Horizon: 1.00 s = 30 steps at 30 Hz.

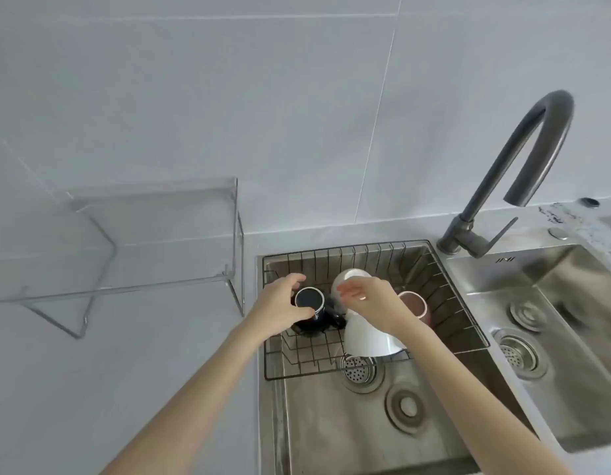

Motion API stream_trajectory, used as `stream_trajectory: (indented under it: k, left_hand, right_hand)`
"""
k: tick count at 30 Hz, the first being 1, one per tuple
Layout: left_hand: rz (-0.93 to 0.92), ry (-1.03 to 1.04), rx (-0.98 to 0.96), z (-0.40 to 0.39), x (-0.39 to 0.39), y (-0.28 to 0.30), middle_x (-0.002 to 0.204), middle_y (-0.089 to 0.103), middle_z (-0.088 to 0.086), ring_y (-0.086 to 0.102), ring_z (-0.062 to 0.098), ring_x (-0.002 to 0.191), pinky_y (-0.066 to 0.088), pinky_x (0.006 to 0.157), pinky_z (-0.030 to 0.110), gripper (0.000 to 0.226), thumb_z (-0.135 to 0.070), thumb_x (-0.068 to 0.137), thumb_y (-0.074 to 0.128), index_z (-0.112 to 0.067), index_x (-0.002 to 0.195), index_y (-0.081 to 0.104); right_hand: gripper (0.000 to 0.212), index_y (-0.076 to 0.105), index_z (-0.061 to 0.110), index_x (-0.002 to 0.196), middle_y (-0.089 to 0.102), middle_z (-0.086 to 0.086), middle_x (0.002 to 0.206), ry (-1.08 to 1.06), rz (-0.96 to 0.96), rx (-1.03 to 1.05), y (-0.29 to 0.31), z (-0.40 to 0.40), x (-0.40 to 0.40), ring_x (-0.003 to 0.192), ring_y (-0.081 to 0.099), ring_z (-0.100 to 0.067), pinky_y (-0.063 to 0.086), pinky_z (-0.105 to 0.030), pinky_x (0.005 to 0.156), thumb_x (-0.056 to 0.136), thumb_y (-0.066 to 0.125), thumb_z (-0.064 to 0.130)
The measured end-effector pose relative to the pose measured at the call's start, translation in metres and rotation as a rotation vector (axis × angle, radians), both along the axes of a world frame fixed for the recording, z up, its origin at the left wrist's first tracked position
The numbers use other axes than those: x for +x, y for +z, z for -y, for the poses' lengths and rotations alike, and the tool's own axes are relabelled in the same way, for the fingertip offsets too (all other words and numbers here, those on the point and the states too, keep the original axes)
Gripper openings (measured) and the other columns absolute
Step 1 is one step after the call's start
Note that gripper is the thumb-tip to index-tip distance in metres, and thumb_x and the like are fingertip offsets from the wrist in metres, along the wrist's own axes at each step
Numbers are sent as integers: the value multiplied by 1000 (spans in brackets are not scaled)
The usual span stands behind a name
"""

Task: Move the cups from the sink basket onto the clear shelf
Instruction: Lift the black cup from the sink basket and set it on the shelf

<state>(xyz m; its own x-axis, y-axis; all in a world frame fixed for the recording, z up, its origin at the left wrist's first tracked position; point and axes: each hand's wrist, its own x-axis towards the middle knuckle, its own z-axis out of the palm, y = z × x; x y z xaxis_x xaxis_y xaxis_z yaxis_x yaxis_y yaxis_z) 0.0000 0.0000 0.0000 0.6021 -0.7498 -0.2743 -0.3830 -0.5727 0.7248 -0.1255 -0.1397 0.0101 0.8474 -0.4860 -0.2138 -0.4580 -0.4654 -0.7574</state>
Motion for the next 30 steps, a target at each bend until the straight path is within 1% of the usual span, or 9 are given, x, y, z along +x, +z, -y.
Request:
stream_trajectory:
  k: [3,5,8,12,17,21,25,28,30]
  left_hand:
    - [54,-53,59,11,4,-17,132,51,8,49,22,119,39,93,28,68,-19,68,72,-17,129,43]
    - [70,-84,100,17,6,-30,136,45,9,44,24,123,35,94,27,72,-15,67,72,-15,132,40]
    - [88,-117,150,26,8,-46,144,33,10,36,26,131,32,105,31,84,-12,67,72,-9,139,28]
    - [92,-129,225,35,15,-63,152,20,14,24,28,139,25,113,36,96,-12,68,74,-7,143,15]
    - [121,-196,277,43,23,-76,155,13,14,16,27,143,21,116,37,103,-15,68,76,-8,144,7]
    - [155,-226,278,43,29,-76,153,22,12,25,27,140,28,112,38,105,-19,63,80,-9,144,13]
    - [134,-168,254,42,32,-73,148,35,10,35,27,135,30,108,35,105,-22,56,84,-8,141,24]
    - [138,-135,239,41,31,-68,142,45,10,42,27,130,36,104,36,104,-25,51,86,-8,138,31]
    - [168,-118,212,40,32,-61,139,49,8,46,26,127,39,101,37,102,-26,51,86,-9,137,34]
  right_hand:
    - [25,65,11,106,70,-9,106,-23,-75,7,-15,10,1,89,57,-15,43,-24,83,83,55,8]
    - [27,64,10,108,70,-11,107,-20,-119,7,-27,11,5,92,60,-18,45,-26,85,83,53,7]
    - [30,60,9,113,69,-14,110,8,-168,-16,-41,9,16,103,61,-28,49,-38,93,84,52,8]
    - [23,56,5,109,66,-16,107,105,-299,-188,-55,7,33,98,58,-34,40,-32,68,88,47,10]
    - [21,56,3,104,66,-20,102,162,-424,-391,-69,5,51,96,60,-37,42,-34,66,88,51,16]
    - [20,59,3,99,66,-20,99,142,-454,-459,-73,5,56,94,60,-36,37,-31,64,86,54,17]
    - [19,60,2,94,64,-20,91,118,-424,-398,-72,6,55,93,60,-36,36,-31,63,86,55,18]
    - [19,63,3,94,69,-19,94,73,-359,-325,-68,7,51,92,60,-36,39,-31,63,85,55,19]
    - [21,66,5,97,71,-18,94,24,-295,-264,-62,7,49,92,61,-34,47,-34,69,84,59,20]
